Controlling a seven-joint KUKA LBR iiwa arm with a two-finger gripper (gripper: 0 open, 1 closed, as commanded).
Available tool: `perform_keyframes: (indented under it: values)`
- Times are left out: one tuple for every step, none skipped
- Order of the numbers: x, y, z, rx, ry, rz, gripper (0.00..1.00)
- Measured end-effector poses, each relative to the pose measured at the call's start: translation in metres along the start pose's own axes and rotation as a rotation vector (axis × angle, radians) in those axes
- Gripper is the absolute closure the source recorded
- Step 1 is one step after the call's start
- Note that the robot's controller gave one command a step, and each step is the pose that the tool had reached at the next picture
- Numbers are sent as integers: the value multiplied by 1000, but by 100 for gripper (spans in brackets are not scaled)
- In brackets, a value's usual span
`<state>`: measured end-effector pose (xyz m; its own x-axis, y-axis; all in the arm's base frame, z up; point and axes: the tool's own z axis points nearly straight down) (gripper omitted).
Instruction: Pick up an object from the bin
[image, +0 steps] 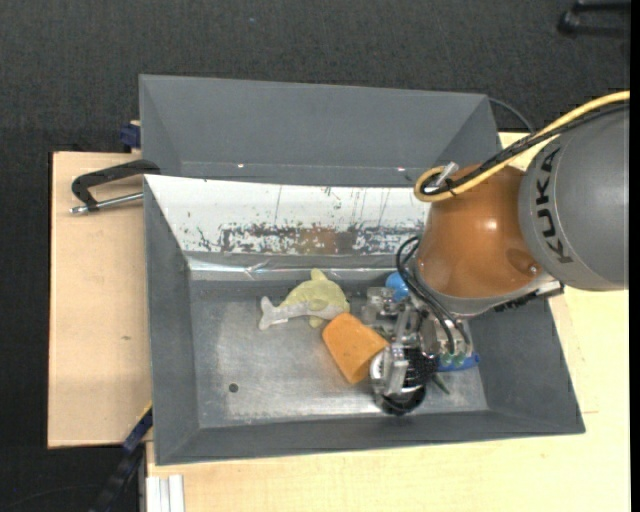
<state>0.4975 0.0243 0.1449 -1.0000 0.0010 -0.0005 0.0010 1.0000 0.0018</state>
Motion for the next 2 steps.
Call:
perform_keyframes:
  values:
    - [-11, 13, 73, -2, -3, 109, 0]
    - [-10, 12, 73, 0, 0, 109, 100]
